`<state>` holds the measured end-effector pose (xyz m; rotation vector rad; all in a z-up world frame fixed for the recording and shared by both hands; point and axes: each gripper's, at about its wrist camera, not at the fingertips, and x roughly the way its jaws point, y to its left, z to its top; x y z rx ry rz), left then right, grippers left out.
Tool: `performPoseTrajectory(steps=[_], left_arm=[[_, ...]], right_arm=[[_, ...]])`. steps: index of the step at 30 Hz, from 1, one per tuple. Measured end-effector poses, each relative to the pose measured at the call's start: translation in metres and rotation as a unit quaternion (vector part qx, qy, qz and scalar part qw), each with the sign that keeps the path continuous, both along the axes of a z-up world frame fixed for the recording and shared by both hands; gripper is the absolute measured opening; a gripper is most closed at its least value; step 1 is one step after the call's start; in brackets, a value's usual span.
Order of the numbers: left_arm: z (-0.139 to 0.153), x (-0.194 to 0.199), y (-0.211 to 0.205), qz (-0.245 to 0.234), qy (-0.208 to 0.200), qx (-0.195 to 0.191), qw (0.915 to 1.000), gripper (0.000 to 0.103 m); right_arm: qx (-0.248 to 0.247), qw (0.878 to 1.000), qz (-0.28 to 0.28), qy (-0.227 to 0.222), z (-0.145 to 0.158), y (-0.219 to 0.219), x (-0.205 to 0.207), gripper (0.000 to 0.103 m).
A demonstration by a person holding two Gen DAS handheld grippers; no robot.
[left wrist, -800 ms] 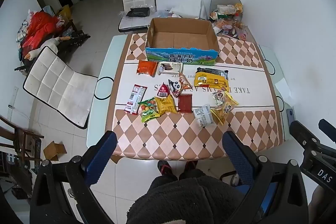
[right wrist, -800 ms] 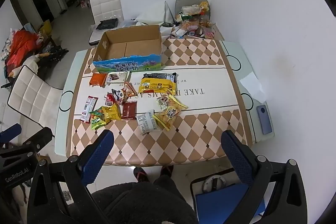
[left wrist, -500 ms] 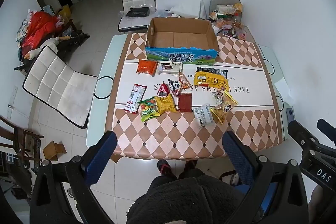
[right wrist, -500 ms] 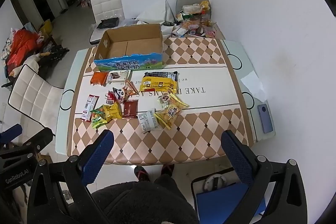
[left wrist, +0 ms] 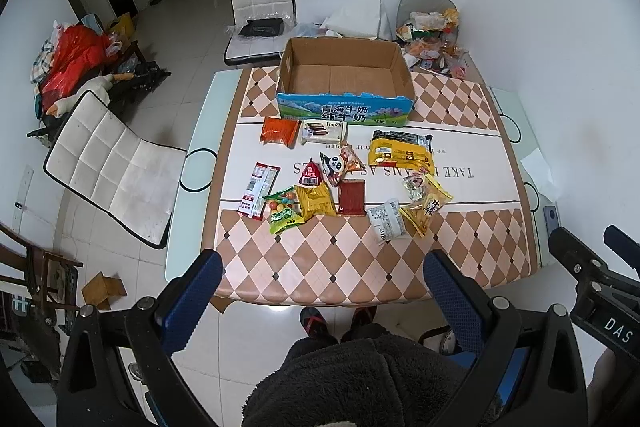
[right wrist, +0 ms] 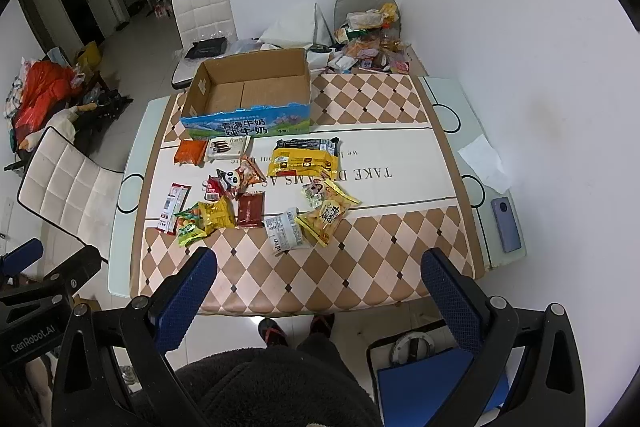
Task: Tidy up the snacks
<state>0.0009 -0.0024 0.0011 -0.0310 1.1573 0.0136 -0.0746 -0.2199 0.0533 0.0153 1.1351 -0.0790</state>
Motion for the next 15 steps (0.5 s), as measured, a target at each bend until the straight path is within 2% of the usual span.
performPoseTrajectory(steps=[15], left_arm=[[-0.001,0.013,-0.012,0.007,-0.001,-0.002,1.0000,0.103]], right_arm=[[0.007,1.000,-0.001,-0.010,0.011,-0.008,-0.002,0.103]])
